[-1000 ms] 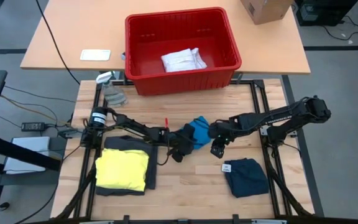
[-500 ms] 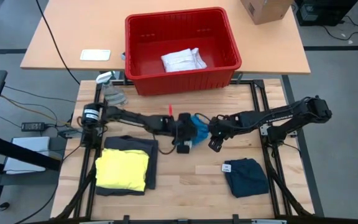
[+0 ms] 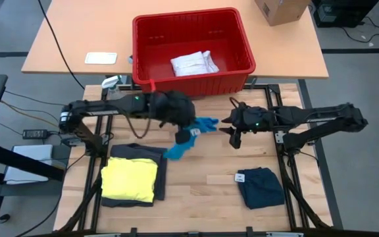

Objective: Fold Laundry from Bin
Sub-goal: Fold the light blue short

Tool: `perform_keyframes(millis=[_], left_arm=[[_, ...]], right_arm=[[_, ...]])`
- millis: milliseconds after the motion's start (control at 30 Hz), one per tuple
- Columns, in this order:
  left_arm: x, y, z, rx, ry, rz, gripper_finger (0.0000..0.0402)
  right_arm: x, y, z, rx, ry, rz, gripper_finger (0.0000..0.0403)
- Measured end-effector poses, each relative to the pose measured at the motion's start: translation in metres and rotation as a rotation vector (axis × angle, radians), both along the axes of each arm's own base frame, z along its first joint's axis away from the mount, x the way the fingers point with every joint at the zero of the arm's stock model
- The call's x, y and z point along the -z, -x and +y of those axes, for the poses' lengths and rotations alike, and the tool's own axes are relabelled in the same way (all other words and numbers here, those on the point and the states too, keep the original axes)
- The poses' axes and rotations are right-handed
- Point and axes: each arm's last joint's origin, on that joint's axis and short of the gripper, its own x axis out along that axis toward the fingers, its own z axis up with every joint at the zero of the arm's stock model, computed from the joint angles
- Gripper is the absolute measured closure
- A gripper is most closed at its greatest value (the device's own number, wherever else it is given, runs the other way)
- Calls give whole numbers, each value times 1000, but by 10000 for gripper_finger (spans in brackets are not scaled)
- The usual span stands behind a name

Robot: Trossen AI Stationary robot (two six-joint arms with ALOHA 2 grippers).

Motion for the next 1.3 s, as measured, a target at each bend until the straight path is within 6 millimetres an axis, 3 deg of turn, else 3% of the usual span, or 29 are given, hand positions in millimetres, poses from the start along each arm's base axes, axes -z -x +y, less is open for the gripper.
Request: perform_keyframes(millis=[267,433,633,767,933,1033,1300], left_arm=[[-30,26,6,-70,65,-93,387],[-45,42,3,-70,105,-151,384],[-59,56,2,-78,141,-205,383],[-68,68,1,-85,154,-241,382],[-72,75,2,-103,184,-252,382],[-73,75,1,-86,221,-253,382],[-71,78,-2,-65,286,-221,381]], right_arm=[[-3,-2,2,-120,-13,-31,226],[-11,-12,4,-92,-44,-157,212],[-6,-39,-4,-8,-61,-255,153],[-7,-48,-2,-95,-72,-264,113],[-18,-58,-2,-92,120,-386,71],[-23,-59,-11,-47,133,-443,51],[-26,-58,-19,-128,157,-463,50]])
